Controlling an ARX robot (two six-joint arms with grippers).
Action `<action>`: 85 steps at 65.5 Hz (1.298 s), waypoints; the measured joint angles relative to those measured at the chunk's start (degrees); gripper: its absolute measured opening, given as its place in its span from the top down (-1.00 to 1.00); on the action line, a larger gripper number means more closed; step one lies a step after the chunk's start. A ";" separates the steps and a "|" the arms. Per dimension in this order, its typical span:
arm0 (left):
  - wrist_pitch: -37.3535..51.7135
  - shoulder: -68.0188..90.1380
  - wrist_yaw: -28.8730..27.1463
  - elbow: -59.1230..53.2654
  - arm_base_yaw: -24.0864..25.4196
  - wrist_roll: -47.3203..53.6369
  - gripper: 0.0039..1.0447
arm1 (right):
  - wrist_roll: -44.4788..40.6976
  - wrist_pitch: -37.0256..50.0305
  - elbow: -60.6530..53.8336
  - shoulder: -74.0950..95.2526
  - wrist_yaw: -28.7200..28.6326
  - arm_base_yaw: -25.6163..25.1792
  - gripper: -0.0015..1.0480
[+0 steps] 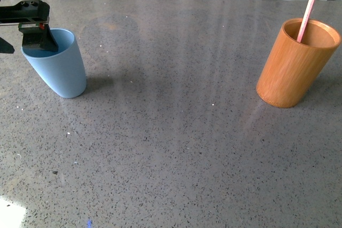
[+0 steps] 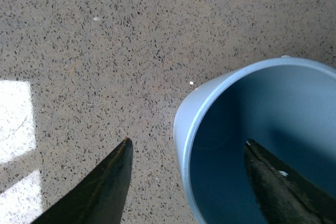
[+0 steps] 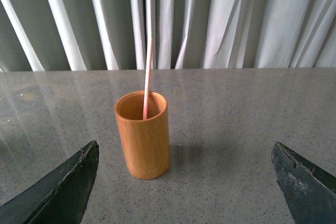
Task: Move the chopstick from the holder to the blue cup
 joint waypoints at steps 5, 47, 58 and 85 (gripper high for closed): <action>-0.63 0.11 -0.48 0.00 -0.13 0.00 0.34 | 0.00 0.00 0.00 0.00 0.00 0.00 -0.83; -13.20 0.20 -1.14 5.40 -2.21 -0.57 0.97 | 0.00 0.00 -0.02 0.00 0.00 0.00 -0.83; -18.78 0.07 1.42 9.25 -5.66 -4.66 0.97 | 0.00 0.00 0.00 0.00 0.00 0.00 -0.83; -24.11 4.81 -0.96 17.68 -14.82 -11.72 0.97 | 0.00 0.00 0.00 0.00 0.00 0.00 -0.83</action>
